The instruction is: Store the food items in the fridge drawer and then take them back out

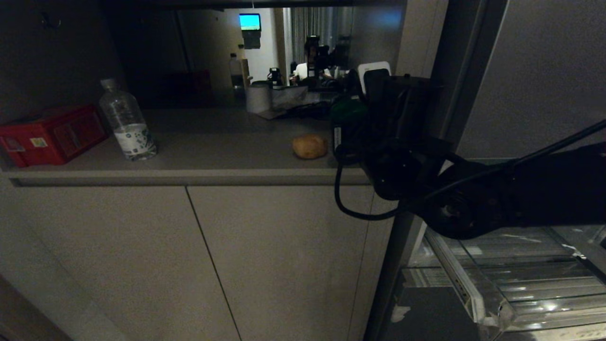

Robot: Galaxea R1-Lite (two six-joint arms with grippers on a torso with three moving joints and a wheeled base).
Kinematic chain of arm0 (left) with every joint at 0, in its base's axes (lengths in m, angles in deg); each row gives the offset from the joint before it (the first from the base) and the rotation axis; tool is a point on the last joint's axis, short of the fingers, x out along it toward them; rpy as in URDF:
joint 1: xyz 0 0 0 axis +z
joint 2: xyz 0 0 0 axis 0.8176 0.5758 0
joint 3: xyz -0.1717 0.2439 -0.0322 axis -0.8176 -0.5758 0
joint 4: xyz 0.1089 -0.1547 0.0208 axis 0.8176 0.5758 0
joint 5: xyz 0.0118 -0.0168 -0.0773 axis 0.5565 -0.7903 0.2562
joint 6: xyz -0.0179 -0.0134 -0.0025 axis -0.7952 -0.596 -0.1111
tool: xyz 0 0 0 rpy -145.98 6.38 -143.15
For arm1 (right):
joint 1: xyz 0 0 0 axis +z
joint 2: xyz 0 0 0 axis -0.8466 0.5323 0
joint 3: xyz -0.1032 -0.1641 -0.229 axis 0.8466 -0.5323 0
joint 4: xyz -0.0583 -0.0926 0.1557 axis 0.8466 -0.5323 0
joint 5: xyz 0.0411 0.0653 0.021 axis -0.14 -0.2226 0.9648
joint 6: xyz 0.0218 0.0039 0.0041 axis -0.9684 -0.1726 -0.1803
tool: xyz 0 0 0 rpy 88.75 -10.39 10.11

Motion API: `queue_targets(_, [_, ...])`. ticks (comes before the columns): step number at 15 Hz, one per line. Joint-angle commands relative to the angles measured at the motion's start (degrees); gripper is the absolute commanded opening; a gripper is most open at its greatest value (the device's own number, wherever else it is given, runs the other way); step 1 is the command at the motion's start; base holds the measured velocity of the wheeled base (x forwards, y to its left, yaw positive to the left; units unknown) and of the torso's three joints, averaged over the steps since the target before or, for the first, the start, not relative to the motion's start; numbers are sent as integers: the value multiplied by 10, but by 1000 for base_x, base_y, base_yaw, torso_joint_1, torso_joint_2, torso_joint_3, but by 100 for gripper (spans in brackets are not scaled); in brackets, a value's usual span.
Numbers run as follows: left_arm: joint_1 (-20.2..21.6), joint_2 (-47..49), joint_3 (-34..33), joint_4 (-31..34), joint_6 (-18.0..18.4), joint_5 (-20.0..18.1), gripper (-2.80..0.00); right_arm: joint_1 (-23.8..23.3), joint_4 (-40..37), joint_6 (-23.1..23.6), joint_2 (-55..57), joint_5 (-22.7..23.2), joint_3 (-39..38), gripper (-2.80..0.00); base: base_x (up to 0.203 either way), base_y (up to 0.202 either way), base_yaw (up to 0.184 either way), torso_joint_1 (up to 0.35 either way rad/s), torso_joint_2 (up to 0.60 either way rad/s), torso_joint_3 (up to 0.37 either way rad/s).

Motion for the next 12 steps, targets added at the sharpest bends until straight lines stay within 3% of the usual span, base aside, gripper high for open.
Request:
queue_targets(1, [0,0,0,0,0,0,-280,10,2,-2,-54,-2,-48,-280,0,0,0,0,0,0])
queue_targets(4, [0,0,0,0,-1,0,-280,22,1,-6,-124,-3,-155,-280,0,0,0,0,0,0])
queue_targets(9, [0,0,0,0,0,0,-280,23,-5,-29,-278,-18,-413,-280,0,0,0,0,0,0])
queue_targets(12, [0,0,0,-1,0,0,-280,-28,-42,-63,-337,-44,-534,-280,0,0,0,0,0,0])
